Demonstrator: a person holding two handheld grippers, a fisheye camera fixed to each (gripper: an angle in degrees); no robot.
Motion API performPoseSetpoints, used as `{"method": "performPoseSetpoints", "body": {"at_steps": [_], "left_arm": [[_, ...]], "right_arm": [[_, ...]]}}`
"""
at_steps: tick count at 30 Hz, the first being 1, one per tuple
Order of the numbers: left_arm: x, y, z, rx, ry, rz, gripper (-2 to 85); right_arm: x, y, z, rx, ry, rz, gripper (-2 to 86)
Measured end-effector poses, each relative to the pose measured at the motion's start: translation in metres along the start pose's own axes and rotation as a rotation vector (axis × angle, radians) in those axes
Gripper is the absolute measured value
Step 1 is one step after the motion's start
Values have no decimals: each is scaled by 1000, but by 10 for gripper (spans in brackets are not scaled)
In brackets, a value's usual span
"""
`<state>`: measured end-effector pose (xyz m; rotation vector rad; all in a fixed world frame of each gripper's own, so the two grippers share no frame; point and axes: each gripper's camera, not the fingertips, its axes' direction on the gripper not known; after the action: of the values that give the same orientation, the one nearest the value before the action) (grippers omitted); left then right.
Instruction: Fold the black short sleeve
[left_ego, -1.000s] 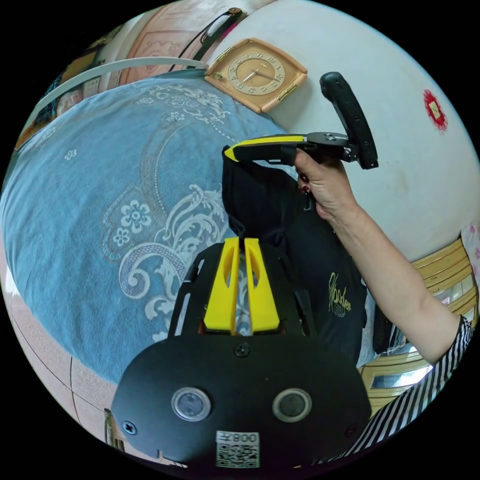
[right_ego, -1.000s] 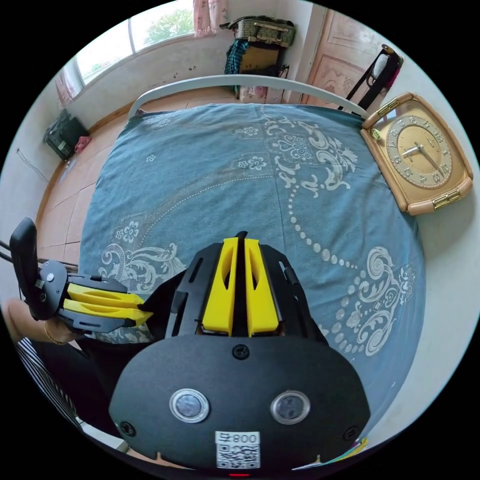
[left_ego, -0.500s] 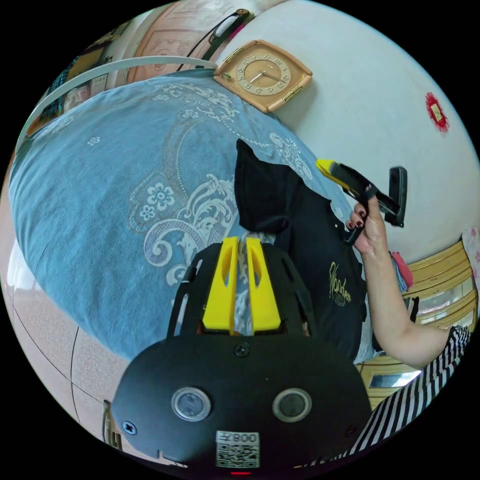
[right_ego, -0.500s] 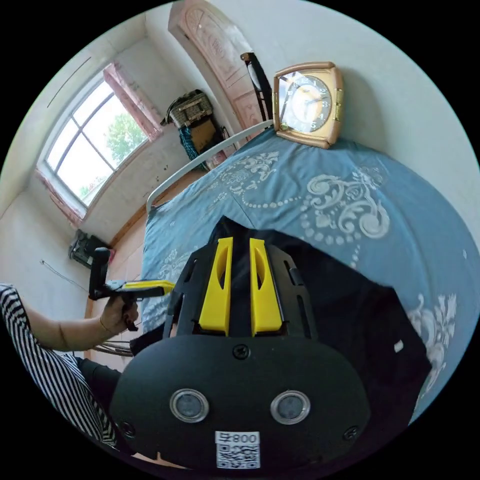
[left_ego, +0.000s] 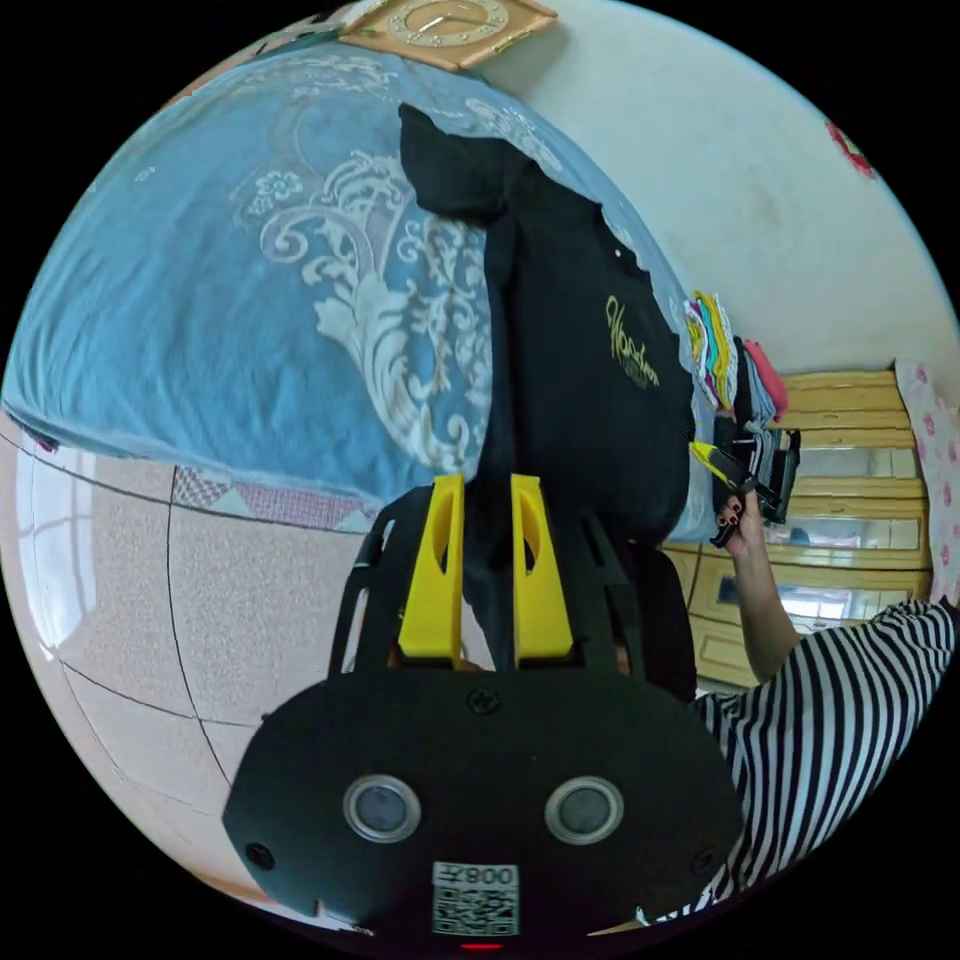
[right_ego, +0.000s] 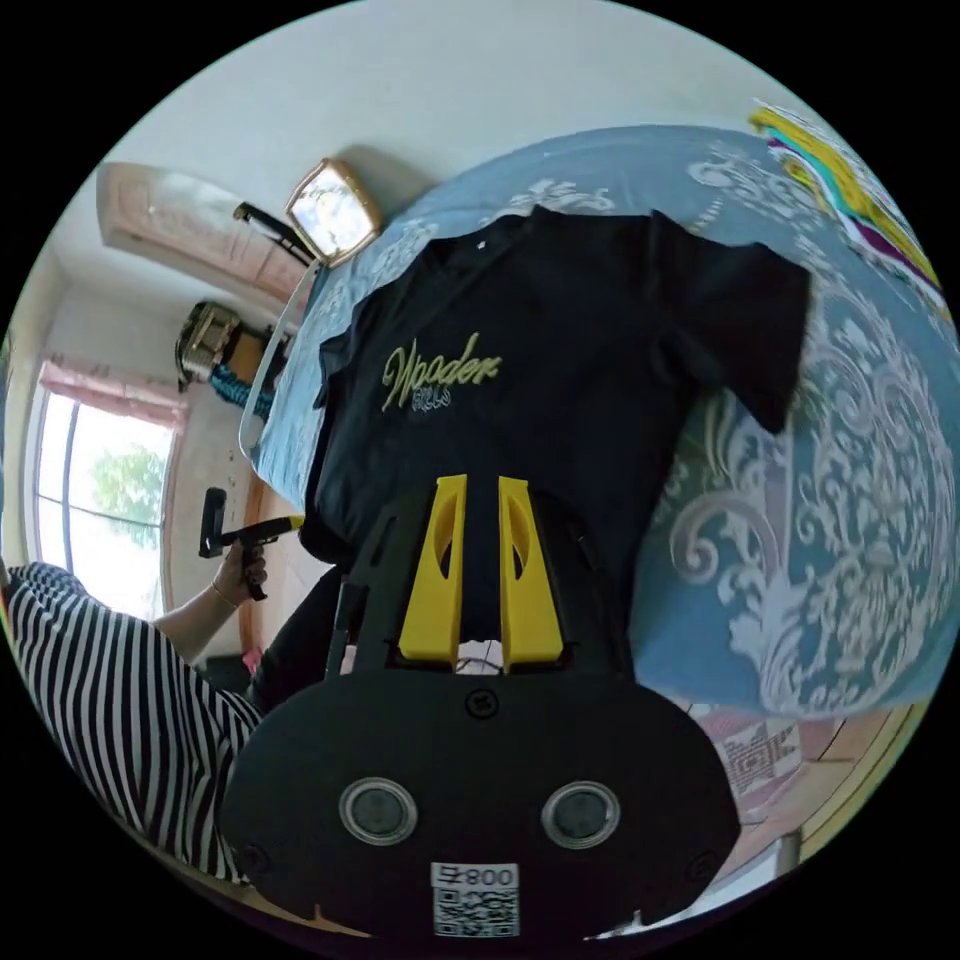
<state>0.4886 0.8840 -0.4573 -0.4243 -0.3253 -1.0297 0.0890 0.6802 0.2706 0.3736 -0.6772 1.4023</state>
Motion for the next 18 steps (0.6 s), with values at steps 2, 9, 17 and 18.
{"method": "performPoseSetpoints", "body": {"at_steps": [2, 9, 17, 18], "left_arm": [[-1, 3, 14, -28, 1, 7, 73], [-3, 1, 69, -84, 35, 6, 40], [-1, 4, 90, 3, 182, -14, 20], [-6, 4, 96, 27, 183, -55, 19]], "right_arm": [[25, 41, -28, 40, 10, 79, 61], [95, 130, -77, 48, 8, 229, 61], [170, 201, -120, 47, -2, 312, 63], [175, 204, -121, 44, -2, 314, 64]]}}
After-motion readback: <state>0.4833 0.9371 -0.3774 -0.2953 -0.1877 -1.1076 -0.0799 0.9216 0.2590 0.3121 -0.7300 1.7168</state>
